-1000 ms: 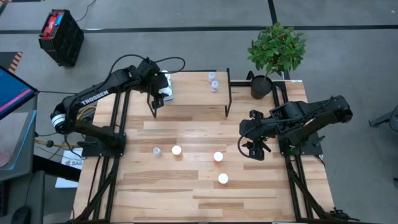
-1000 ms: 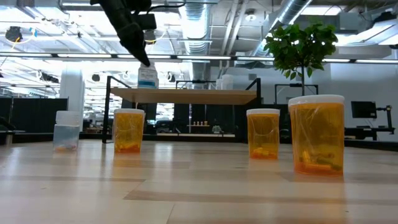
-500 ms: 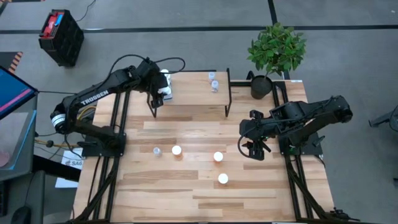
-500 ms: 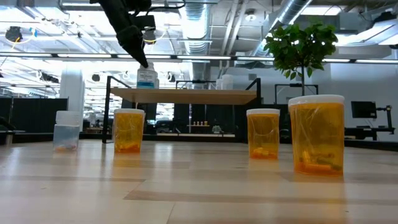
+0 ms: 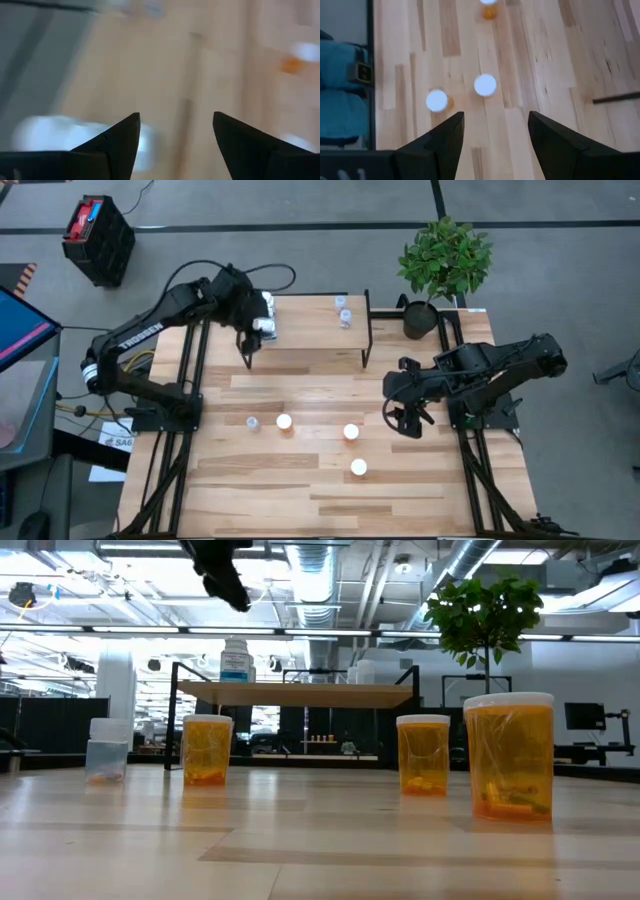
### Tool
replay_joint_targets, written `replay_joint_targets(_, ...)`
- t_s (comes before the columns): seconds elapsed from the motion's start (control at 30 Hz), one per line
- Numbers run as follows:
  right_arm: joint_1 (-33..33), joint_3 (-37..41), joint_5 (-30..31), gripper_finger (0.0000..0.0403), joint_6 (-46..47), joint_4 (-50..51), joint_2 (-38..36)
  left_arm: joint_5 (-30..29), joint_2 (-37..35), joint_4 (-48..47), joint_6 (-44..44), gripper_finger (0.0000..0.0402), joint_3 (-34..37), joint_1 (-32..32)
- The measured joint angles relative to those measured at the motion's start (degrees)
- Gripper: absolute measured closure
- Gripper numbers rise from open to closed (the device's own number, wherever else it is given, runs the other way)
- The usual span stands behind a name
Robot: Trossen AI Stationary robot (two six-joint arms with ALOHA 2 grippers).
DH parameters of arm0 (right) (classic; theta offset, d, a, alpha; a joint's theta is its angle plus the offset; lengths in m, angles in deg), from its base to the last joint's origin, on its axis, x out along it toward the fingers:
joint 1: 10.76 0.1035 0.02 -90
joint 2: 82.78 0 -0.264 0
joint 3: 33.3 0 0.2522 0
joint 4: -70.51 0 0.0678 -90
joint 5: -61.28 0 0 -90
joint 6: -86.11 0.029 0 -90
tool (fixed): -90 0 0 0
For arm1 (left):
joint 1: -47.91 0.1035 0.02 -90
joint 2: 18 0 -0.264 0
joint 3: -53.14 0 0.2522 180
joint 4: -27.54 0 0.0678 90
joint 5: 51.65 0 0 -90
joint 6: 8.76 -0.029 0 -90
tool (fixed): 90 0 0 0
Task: Pick and place medicine bottles onto shelf by color
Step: Put the top right orange pill bottle on the shelf
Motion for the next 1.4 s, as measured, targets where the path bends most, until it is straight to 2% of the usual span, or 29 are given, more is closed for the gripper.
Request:
replay_joint_targets(0.13,0.0,0.0,0.0,0.0159,0.0,-2.9,0.0,6.3,-0.3,-10.5,-0.8,0.0164,-0.5,-3.3)
replay_joint_targets(0.33,0.0,-0.1,0.0,0.0159,0.0,-6.9,1.6,7.0,-0.3,-25.3,-0.8,0.0164,-0.5,-7.6)
replay_joint_targets(0.47,0.0,-0.1,0.0,0.0159,0.0,-8.0,5.4,10.3,-0.4,-31.5,0.5,0.0164,-0.5,-9.1)
replay_joint_targets(0.6,0.4,0.0,0.0,0.0159,-1.6,-7.5,11.7,13.0,-2.5,-31.7,0.1,0.0164,1.4,-10.6)
replay_joint_targets(0.8,0.8,0.0,0.0,0.0159,-9.0,-7.6,19.9,13.0,-10.6,-31.6,0.4,0.0164,10.2,-11.0)
replay_joint_targets(1.1,-0.3,0.0,0.0,0.0159,-10.6,-9.1,25.7,12.8,-24.7,-23.9,9.7,0.0164,22.6,-11.0)
replay_joint_targets(1.4,-2.2,-1.6,-0.2,0.0159,-10.6,-7.1,29.0,12.2,-30.0,-21.9,13.5,0.0164,24.9,-11.0)
